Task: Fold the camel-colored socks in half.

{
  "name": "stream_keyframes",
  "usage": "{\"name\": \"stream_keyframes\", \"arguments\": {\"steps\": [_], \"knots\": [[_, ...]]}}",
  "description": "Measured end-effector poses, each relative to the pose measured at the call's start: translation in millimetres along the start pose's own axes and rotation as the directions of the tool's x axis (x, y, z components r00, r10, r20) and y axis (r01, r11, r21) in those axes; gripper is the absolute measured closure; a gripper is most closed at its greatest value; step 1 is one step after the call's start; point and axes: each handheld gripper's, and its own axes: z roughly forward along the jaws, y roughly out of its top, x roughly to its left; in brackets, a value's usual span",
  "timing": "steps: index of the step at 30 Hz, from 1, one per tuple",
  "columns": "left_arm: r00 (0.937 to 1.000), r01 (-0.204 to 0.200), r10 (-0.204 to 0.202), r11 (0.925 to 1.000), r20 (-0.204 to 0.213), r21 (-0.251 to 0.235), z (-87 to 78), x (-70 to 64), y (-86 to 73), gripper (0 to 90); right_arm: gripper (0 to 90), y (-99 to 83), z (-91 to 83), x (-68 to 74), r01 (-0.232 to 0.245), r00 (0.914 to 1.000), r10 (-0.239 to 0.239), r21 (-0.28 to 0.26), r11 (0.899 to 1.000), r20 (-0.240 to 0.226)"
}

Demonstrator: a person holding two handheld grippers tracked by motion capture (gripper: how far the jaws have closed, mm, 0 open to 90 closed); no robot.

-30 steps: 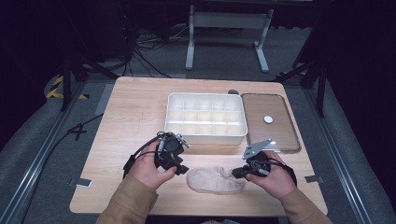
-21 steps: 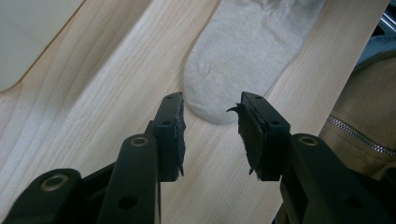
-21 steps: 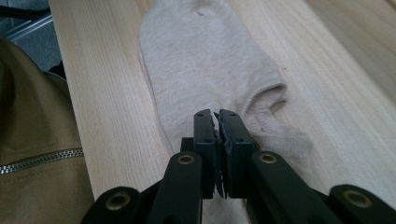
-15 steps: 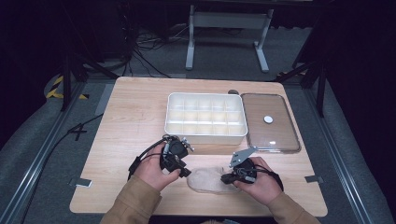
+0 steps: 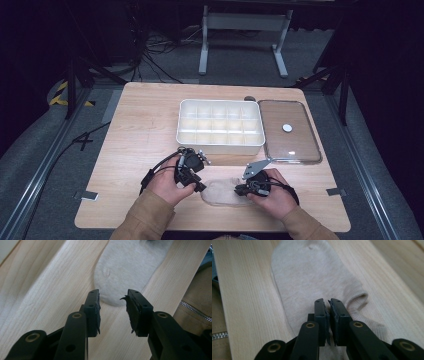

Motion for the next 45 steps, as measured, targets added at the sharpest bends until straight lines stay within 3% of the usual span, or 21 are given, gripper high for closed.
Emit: {"name": "stream_keyframes", "arguments": {"steps": [9, 19, 29, 32, 36, 39, 44, 45], "knots": [[0.9994, 0.033, -0.034, 0.999, 0.006, 0.029, 10.4, 2.9, -1.0, 66.9, 86.1, 4.5, 4.5, 5.1, 0.034, 0.9993, -0.034, 0.009, 0.999, 0.016], [0.9902, 0.138, -0.138, 0.9904, -0.023, 0.008, 33.3, 5.1, 1.8, 67.2, 86.1, 5.3, 6.4, 4.7, 0.037, 0.9993, -0.037, -0.004, 0.999, 0.006], [0.9888, 0.143, -0.141, 0.9886, -0.05, 0.047, 43.0, 2.6, 6.0, 63.6, 85.7, 5.7, 6.5, 5.3, 0.052, 0.9986, -0.052, 0.0, 0.999, 0.012], [0.9898, 0.128, -0.125, 0.9903, -0.069, 0.053, 43.5, 0.9, 7.0, 63.6, 85.6, 5.8, 6.7, 5.8, 0.055, 0.9984, -0.055, -0.001, 0.998, 0.015], [0.987, 0.128, -0.121, 0.9897, -0.105, 0.063, 43.8, -2.3, 7.8, 69.6, 85.5, 6.1, 7.0, 7.1, 0.062, 0.9978, -0.062, 0.0, 0.998, 0.023], [0.9896, 0.128, -0.124, 0.9902, -0.074, 0.055, 45.5, -1.4, 8.3, 79.3, 85.1, 6.2, 7.2, 7.9, 0.069, 0.9972, -0.069, 0.0, 0.998, 0.03], [0.9909, 0.129, -0.127, 0.9906, -0.044, 0.044, 44.4, 2.5, 6.2, 82.7, 81.5, 4.5, 4.9, 7.0, 0.047, 0.9988, -0.046, -0.015, 0.999, 0.013], [0.9905, 0.137, -0.137, 0.9899, -0.016, 0.036, 44.2, 5.8, 4.8, 83.0, 81.3, 4.1, 2.7, 6.8, 0.046, 0.9988, -0.046, -0.022, 0.999, 0.015]]}}
